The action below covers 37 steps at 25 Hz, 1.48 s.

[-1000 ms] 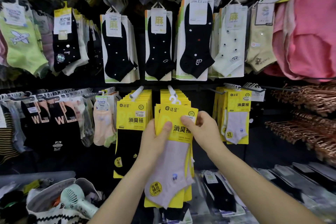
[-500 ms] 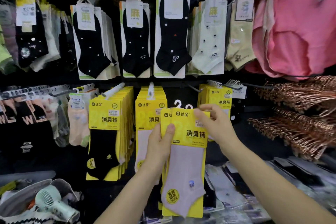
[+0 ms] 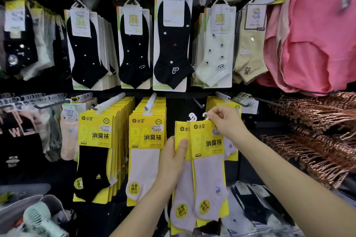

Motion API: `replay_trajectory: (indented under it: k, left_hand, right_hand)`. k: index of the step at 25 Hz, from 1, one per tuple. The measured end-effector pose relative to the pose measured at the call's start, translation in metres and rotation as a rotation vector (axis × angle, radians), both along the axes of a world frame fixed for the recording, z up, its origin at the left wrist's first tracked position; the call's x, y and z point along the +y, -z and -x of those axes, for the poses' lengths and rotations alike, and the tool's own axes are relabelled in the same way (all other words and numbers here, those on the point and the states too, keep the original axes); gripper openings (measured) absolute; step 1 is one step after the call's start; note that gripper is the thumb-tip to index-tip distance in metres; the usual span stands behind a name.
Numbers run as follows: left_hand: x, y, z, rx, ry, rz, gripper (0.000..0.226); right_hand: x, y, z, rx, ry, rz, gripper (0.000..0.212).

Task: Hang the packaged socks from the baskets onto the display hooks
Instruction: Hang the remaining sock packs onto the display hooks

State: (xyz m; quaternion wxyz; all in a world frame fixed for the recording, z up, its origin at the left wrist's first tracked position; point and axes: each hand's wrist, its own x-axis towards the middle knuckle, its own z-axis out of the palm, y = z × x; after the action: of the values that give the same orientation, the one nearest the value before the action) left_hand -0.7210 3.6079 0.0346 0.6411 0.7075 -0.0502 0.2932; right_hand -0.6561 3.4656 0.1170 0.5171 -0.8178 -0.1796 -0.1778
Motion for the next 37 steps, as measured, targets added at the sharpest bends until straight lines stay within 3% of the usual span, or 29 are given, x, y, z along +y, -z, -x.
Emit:
replay_trajectory:
  k: [9, 20, 28, 31, 33, 37]
  left_hand:
    - [0.002, 0.002, -0.004, 0.001, -0.071, -0.055, 0.013]
    - [0.029, -0.026, 0.006, -0.123, -0.287, 0.014, 0.015]
    - [0.032, -0.024, 0.013, -0.089, -0.199, -0.004, 0.014]
    - [0.026, -0.021, 0.013, -0.083, -0.177, 0.032, 0.013]
    - [0.021, -0.021, 0.011, -0.075, -0.150, 0.056, 0.012]
    - [0.006, -0.017, 0.007, -0.081, -0.094, 0.081, 0.011]
  right_hand:
    - [0.006, -0.001, -0.009, -0.073, -0.099, 0.067, 0.024]
    - [0.003, -0.015, -0.045, -0.053, 0.014, -0.042, 0.013]
    - [0.014, -0.005, -0.050, -0.025, 0.044, -0.032, 0.010]
    - [0.007, -0.004, -0.032, -0.190, 0.126, -0.149, 0.006]
    - [0.008, 0.002, -0.015, -0.238, 0.025, -0.140, 0.011]
    - [0.014, 0.015, 0.001, -0.068, -0.093, 0.034, 0.024]
